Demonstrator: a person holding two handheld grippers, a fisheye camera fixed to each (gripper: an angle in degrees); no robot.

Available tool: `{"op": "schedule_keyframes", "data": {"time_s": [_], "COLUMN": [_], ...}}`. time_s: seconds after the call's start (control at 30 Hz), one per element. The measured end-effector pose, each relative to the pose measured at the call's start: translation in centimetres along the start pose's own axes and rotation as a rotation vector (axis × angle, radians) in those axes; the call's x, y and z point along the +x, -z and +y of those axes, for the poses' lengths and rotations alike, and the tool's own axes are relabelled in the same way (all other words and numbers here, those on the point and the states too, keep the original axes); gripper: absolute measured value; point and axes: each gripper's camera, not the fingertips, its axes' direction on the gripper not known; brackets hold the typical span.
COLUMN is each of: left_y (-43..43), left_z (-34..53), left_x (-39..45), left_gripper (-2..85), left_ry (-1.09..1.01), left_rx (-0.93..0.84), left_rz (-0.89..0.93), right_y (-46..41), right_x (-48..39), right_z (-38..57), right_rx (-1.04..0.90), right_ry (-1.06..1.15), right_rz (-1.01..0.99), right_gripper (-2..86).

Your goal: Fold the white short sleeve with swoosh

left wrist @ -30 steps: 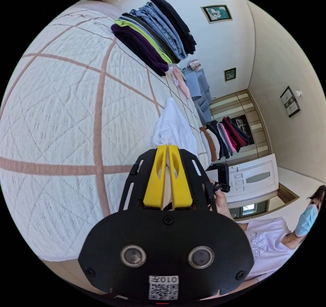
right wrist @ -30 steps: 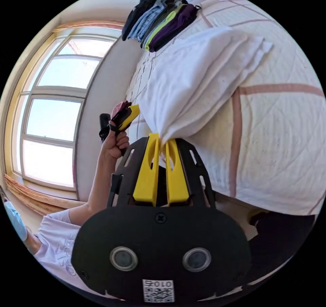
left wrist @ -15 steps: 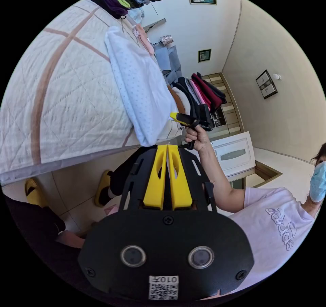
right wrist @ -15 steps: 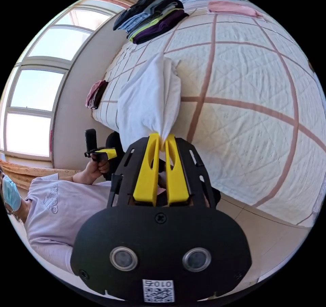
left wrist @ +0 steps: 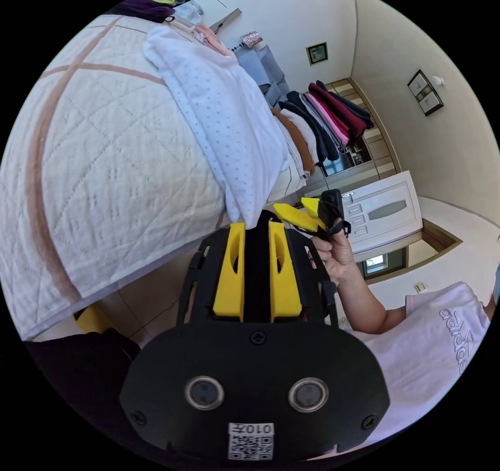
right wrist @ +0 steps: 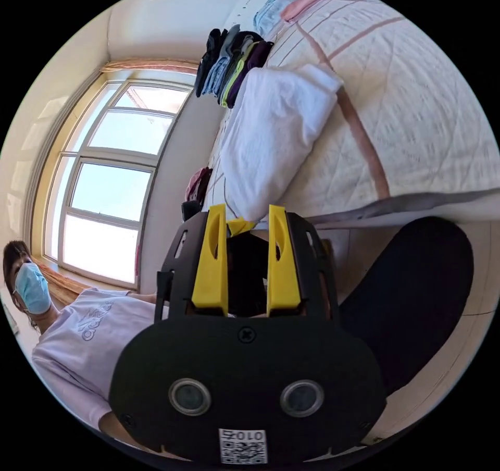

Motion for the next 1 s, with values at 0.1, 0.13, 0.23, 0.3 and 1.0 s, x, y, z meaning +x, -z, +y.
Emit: {"op": "schedule_keyframes", "data": {"time_s": [0.1, 0.13, 0.23, 0.3, 1.0], "left_y": [0.1, 0.5, 2.0, 2.5, 6.7], "left_z": [-0.3, -0.6, -1.2, -1.5, -4.4], "left_x": [0.4, 0.9, 2.8, 3.5, 0.4], "left_gripper": [0.8, 0.5, 0.4, 0.6, 17.1], "left_ry": [-0.003, -0.025, -0.073, -0.078, 0.157], "left_rx": [0.033, 0.029, 0.043, 0.047, 0.304], "left_rz": [0.069, 0.089, 0.079, 0.099, 0.376], "right_y": [-1.0, -1.2, -1.4, -1.5, 6.1], "right_x": [0.6, 1.0, 1.9, 2.7, 0.4], "right_z": [-0.5, -0.8, -1.6, -2.1, -5.5], "right_rx": [-0.019, -0.008, 0.043, 0.082, 0.158], "right_ry": [-0.026, -0.039, -0.070, -0.104, -0.095], "right_rz": [-0.025, -0.060, -0.198, -0.292, -0.289], "right_gripper": [12.5, 12.7, 12.9, 12.6, 5.2]}}
